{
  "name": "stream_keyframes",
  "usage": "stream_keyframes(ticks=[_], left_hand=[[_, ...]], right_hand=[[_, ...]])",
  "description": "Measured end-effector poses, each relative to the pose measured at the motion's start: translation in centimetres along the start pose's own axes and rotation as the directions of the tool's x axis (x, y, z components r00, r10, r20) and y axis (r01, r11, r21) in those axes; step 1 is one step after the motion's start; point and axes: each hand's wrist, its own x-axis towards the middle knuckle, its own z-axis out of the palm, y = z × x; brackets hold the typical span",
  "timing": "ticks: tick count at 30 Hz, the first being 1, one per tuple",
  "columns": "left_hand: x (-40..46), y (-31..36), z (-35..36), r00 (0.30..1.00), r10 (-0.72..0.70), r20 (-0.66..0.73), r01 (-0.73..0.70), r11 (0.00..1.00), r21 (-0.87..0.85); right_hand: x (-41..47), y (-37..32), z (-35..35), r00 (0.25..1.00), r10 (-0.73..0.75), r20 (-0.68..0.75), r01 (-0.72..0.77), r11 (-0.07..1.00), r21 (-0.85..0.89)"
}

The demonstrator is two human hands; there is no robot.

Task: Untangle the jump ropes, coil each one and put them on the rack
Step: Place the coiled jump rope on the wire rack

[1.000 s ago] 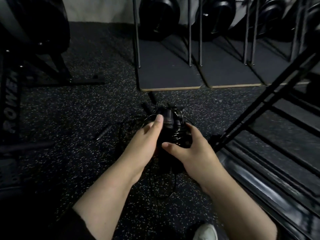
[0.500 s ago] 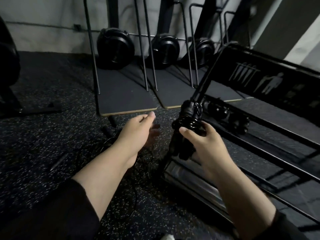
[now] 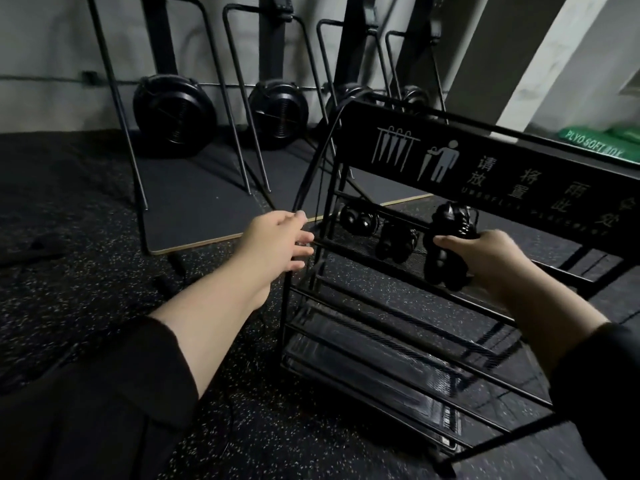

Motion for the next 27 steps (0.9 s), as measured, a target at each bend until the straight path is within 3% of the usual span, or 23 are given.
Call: stream_keyframes(ticks=[15, 18, 22, 25, 27], left_hand=[[1.9, -0.6, 3.0, 0.998, 0.035, 0.051, -0.039, 0.996, 0.084], [1.9, -1.1, 2.7, 0.999, 0.011, 0.038, -0.014, 0.997, 0.073], [1.9, -1.4, 2.3, 0.999, 0.003, 0.034, -0.005, 0.998, 0.06], [1.8, -1.7, 1.9, 0.999, 0.015, 0.03, -0.016, 0.998, 0.053], [1.8, -1.9, 1.6, 0.999, 0.019, 0.027, -0.02, 0.998, 0.051]], right_hand=[[6.5, 3.4, 1.6, 0.986, 0.128, -0.105, -0.154, 0.94, -0.304], [6.3, 4.0, 1.5, 0.981, 0.019, -0.193, -0.088, 0.93, -0.356], [5.0, 4.6, 2.7, 0.942, -0.226, -0.249, 0.118, 0.915, -0.385], [2.7, 4.1, 4.7, 0.842, -0.414, -0.345, 0.26, 0.873, -0.413], [0.4, 3.2, 6.6, 0.744, -0.579, -0.333, 0.455, 0.804, -0.382]])
